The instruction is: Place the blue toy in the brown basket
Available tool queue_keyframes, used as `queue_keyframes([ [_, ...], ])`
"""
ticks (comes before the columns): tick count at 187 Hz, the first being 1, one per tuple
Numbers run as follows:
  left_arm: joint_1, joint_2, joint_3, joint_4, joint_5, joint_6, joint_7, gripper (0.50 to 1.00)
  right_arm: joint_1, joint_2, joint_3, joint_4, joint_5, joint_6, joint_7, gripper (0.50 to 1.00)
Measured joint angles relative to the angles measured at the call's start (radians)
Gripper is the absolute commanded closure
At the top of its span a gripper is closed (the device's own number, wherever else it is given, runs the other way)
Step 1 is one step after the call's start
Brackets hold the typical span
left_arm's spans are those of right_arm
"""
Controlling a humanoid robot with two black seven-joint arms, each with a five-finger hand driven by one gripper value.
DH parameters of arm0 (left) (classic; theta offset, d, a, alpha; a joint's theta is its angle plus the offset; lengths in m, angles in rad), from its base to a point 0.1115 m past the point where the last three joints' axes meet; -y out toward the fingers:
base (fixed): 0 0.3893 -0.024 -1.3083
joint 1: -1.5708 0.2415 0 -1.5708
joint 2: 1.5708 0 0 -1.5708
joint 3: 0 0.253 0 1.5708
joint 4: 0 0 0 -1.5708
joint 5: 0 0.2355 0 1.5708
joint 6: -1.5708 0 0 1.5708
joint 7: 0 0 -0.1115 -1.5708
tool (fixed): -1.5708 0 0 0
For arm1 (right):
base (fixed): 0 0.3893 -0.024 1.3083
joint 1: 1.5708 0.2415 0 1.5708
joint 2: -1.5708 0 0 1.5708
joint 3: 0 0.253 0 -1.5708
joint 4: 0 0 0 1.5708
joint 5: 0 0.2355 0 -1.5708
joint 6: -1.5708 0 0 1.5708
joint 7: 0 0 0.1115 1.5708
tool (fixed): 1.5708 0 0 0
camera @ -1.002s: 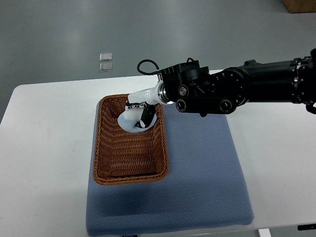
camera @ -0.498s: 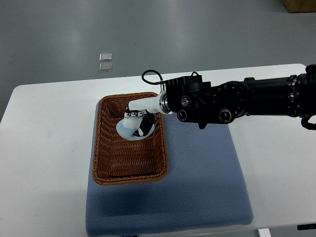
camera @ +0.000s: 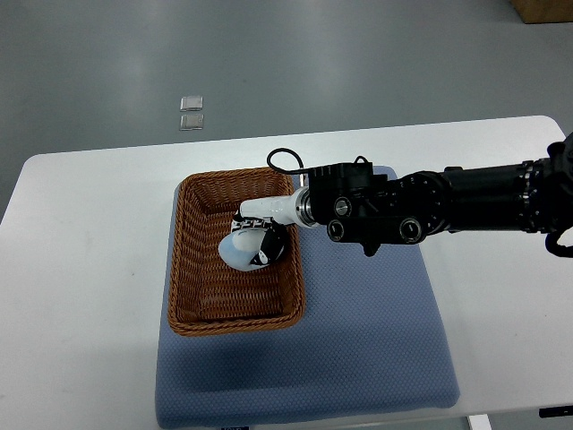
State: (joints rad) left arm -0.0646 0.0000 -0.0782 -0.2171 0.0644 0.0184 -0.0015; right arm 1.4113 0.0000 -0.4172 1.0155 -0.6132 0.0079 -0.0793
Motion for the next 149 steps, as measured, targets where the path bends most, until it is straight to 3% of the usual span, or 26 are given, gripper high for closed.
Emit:
queue_keyframes([
  [40, 0.0, 0.0, 0.0, 0.001, 0.0, 0.0, 0.0, 0.5, 0.001, 0.0, 0.0, -0.001, 0.0, -0.001, 0.008, 0.644],
  [102, 0.0, 0.0, -0.001, 0.004, 0.0, 0.0, 0.0, 0.5, 0.029, 0.0, 0.049, -0.02, 0.002, 0.042, 0.012, 0.642],
  [149, 0.0, 0.0, 0.0, 0.006, 0.0, 0.0, 0.0, 0.5, 0.038, 0.0, 0.203, -0.05, 0.003, 0.065, 0.015, 0.642],
])
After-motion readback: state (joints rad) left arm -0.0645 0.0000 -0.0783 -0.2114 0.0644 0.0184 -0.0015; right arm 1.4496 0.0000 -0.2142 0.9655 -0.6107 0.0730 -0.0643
